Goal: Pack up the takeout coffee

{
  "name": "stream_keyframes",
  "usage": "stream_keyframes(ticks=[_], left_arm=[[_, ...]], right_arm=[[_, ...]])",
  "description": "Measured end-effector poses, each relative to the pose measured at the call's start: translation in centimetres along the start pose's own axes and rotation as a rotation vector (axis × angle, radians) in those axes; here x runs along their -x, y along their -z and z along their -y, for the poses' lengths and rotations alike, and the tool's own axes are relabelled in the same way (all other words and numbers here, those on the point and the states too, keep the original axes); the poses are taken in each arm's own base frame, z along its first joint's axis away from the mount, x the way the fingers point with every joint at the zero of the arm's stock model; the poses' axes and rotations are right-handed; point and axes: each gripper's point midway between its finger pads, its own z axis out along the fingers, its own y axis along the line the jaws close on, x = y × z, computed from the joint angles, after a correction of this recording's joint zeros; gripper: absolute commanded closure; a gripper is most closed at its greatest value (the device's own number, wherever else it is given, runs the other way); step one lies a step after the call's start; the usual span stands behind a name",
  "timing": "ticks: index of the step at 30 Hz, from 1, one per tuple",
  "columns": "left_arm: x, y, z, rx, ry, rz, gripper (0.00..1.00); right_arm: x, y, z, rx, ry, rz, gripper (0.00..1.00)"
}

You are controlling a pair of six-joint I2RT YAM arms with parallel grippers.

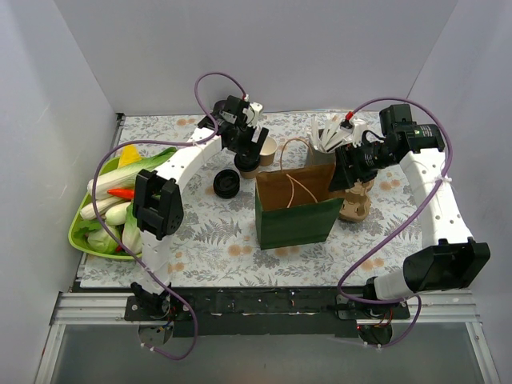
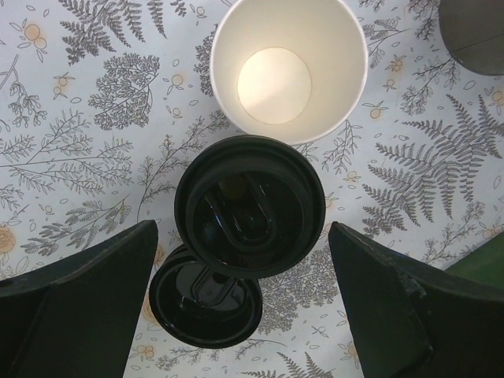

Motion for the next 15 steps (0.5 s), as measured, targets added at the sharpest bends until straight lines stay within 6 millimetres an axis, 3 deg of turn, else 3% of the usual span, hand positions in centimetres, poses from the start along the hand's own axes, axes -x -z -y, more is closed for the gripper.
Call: stream_keyframes(ticks=[7,15], left_arm=[[-1.2,-1.7,-0.2,-0.002,0.013,-0.043,0.08],[-1.5,-2.1,-0.2,-0.020,0.028,-0.057,0.11]], right_arm=[[0.3,-0.2,0.3,0.000,0.001,-0.003,0.23],[0.3,-0.4,0.5,0.003,-0.006,-0.012,0.23]])
